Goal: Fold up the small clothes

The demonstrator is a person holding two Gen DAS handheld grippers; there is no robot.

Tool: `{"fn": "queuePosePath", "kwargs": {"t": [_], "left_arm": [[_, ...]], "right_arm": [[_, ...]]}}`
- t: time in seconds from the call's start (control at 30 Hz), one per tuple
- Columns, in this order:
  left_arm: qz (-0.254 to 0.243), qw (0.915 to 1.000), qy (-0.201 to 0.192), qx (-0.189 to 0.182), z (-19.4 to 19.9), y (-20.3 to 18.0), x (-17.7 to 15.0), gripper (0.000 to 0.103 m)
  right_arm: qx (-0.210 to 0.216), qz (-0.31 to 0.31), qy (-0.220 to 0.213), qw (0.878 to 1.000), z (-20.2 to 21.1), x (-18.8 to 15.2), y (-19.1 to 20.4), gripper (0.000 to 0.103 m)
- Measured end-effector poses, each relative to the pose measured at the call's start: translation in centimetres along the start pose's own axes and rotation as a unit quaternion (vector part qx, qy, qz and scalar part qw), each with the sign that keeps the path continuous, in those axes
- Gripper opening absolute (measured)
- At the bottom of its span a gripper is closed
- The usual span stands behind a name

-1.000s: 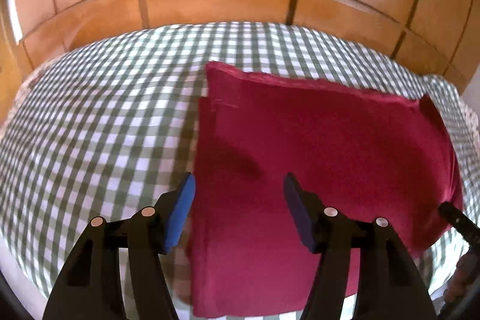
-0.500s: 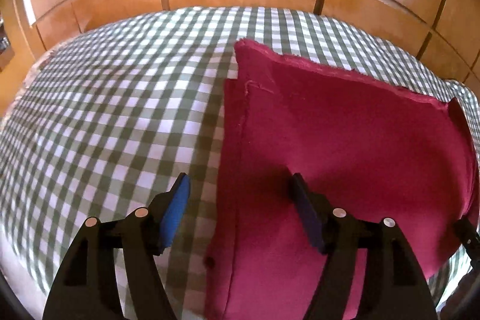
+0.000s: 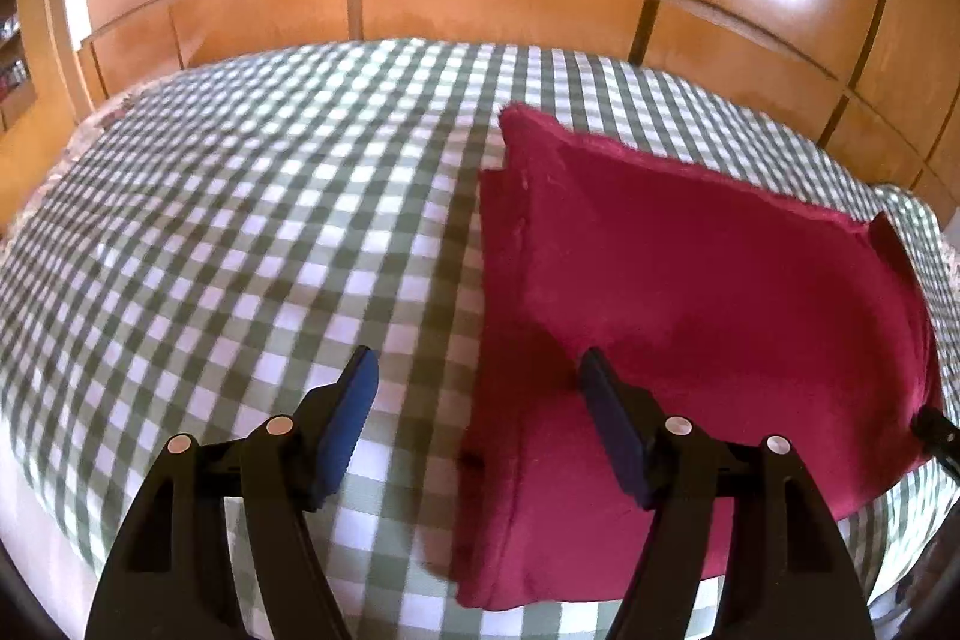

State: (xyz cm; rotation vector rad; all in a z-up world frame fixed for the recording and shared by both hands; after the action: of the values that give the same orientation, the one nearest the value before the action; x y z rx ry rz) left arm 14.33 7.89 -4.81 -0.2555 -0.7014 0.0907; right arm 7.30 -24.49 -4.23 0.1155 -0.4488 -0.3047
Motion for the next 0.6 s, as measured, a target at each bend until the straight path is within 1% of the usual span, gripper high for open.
{"fn": "queuePosePath", "kwargs": {"t": [0.07, 0.17, 0.27, 0.33, 0.37, 0.4, 0.43, 0.5, 0.53, 0.57, 0.6], "left_arm": [[-0.002, 1.0, -0.006, -0.002, 0.3, 0.1, 0.2, 0.069], [0.0, 0.9998, -0.013, -0.014, 0.4, 0.1, 0.7, 0.069], [-0.01, 0.9995, -0.018, -0.023, 0.1, -0.3, 1.4, 0.069], [-0.016, 0.9992, -0.019, -0.032, -0.4, -0.7, 2.0, 0.069], [-0.021, 0.9989, -0.019, -0.037, -0.6, -0.9, 2.3, 0.069], [-0.025, 0.9988, -0.019, -0.038, -0.9, -1.1, 2.5, 0.069], [-0.032, 0.9986, -0.019, -0.038, -1.3, -1.5, 2.8, 0.069], [-0.043, 0.998, -0.021, -0.041, -1.7, -2.1, 3.5, 0.069], [-0.049, 0.9975, -0.023, -0.045, -2.0, -2.5, 3.9, 0.069], [-0.055, 0.997, -0.025, -0.049, -2.2, -2.8, 4.2, 0.069], [-0.064, 0.996, -0.029, -0.055, -2.6, -3.3, 4.5, 0.069]], "right_arm": [[-0.013, -0.007, -0.015, 1.0, 0.6, 1.2, -0.8, 0.078], [-0.034, -0.023, -0.031, 0.999, 0.6, 3.7, -2.3, 0.074], [-0.071, -0.031, -0.037, 0.996, -0.7, 6.7, -3.4, 0.071], [-0.083, -0.03, -0.036, 0.995, -1.9, 8.4, -3.7, 0.069], [-0.089, -0.026, -0.035, 0.995, -2.4, 8.7, -3.7, 0.068], [-0.107, -0.02, -0.034, 0.994, -3.3, 9.5, -3.8, 0.067], [-0.115, -0.017, -0.03, 0.993, -4.0, 10.0, -3.9, 0.065], [-0.119, -0.007, -0.011, 0.993, -5.9, 10.7, -3.8, 0.057], [-0.123, 0.002, -0.003, 0.992, -6.7, 10.8, -3.7, 0.042], [-0.128, 0.014, 0.003, 0.992, -7.3, 11.0, -3.6, 0.025], [-0.138, 0.022, 0.001, 0.99, -7.6, 11.2, -3.6, 0.02]]}}
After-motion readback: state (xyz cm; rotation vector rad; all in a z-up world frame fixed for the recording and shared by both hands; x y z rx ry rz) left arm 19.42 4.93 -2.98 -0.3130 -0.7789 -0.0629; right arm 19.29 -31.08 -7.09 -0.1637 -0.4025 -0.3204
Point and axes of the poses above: each gripper's, at about its wrist camera, not at the fingertips, and z roughly against the way its jaws point, y to its left, x to its top, the point moved 6 cm from there along -z, roughly the way its jaws point, and after that the axes turned 13 degrees about -x, right-handed, at the moved point
